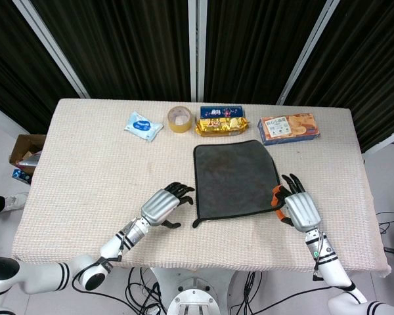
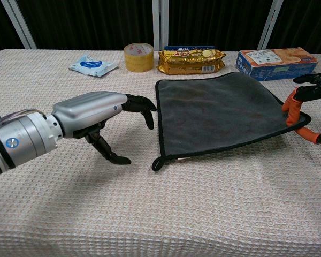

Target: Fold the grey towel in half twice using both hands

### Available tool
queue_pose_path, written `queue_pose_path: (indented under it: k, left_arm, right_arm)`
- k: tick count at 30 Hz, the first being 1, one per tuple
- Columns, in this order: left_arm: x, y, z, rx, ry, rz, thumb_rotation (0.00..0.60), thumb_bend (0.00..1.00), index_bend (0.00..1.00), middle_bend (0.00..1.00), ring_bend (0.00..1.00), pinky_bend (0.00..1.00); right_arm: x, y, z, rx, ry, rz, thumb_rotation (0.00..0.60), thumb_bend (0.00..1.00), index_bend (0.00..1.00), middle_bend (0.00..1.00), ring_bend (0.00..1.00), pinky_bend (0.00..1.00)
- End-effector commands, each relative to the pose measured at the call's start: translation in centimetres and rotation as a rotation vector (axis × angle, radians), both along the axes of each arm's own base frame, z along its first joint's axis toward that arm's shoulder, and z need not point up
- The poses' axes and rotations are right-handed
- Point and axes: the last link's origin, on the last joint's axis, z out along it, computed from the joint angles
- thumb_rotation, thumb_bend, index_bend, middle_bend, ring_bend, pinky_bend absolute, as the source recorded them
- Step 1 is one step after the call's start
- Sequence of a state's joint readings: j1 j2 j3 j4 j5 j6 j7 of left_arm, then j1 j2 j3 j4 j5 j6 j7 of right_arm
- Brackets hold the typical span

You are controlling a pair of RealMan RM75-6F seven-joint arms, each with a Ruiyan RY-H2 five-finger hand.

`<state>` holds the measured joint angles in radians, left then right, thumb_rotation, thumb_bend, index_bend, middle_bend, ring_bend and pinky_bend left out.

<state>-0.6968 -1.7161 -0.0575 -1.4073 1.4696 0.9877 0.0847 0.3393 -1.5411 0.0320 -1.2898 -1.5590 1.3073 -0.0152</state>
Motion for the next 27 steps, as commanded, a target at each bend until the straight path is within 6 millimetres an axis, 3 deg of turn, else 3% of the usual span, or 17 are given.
queue_pose_path:
  k: [1,15,27]
  left_arm:
    - [-0.1,0.0,-0.4,-0.006,0.007,0.002,0.6,0.13,0.33,0.14,0.12,0.13]
    - [-0.4,-0.4,-1.0,-0.004,-0.025,0.032,0.6,0.13,0.3,0.14,0.12,0.13]
    - [0.8,0.2,-3.3,-0.015,-0.064,0.067,0.6,0.13,0.28,0.14,0.12,0.13]
  right_arm:
    - [0.1,-0.2,0.1,-0.001,-0.004,0.002,0.6,0.37,0.65,0.32,0.06,0.0]
    - [1.4,-1.7,0.7,-0.014,-0.046,0.008,0.6,0.37,0.65,0.32,0.06,0.0]
    - [2.6,-3.5,0.8,-0.034,-0.101,0.004,0.6,0.37,0.65,0.32,0.06,0.0]
